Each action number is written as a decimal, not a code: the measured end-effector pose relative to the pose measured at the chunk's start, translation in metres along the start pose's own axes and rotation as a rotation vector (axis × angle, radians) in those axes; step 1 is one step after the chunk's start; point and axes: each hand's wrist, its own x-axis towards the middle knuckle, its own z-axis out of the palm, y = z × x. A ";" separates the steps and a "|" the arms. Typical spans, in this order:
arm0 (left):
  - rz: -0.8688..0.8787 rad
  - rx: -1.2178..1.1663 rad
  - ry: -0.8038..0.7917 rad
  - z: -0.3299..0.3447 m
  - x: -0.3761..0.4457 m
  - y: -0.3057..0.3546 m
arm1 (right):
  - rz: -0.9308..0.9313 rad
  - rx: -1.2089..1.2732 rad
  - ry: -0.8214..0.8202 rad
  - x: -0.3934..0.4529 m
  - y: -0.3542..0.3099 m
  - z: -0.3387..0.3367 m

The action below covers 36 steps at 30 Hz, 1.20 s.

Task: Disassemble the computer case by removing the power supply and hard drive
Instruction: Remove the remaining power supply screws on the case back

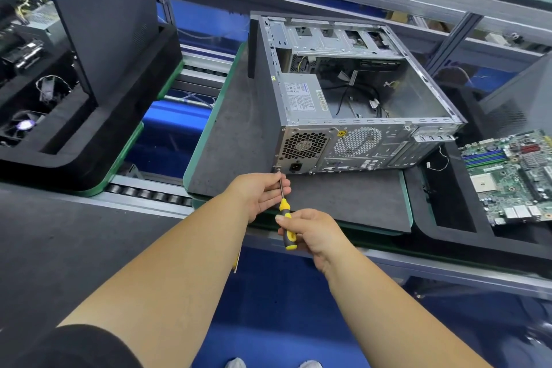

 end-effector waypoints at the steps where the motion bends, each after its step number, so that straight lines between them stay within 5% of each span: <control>1: 0.004 0.008 -0.011 0.000 0.000 -0.001 | 0.002 -0.008 0.017 0.000 -0.001 0.000; 11: -0.036 0.066 0.043 0.004 0.007 -0.001 | 0.008 -0.136 -0.079 -0.005 -0.014 -0.008; 17: -0.031 0.061 0.041 0.002 0.009 -0.002 | 0.104 0.119 -0.214 -0.009 -0.016 -0.016; 26: -0.003 0.038 0.003 -0.001 0.007 -0.003 | 0.088 0.166 -0.112 -0.002 -0.011 -0.011; 36: 0.045 0.063 0.028 0.003 0.001 -0.006 | -0.072 -0.139 0.043 -0.001 -0.014 -0.004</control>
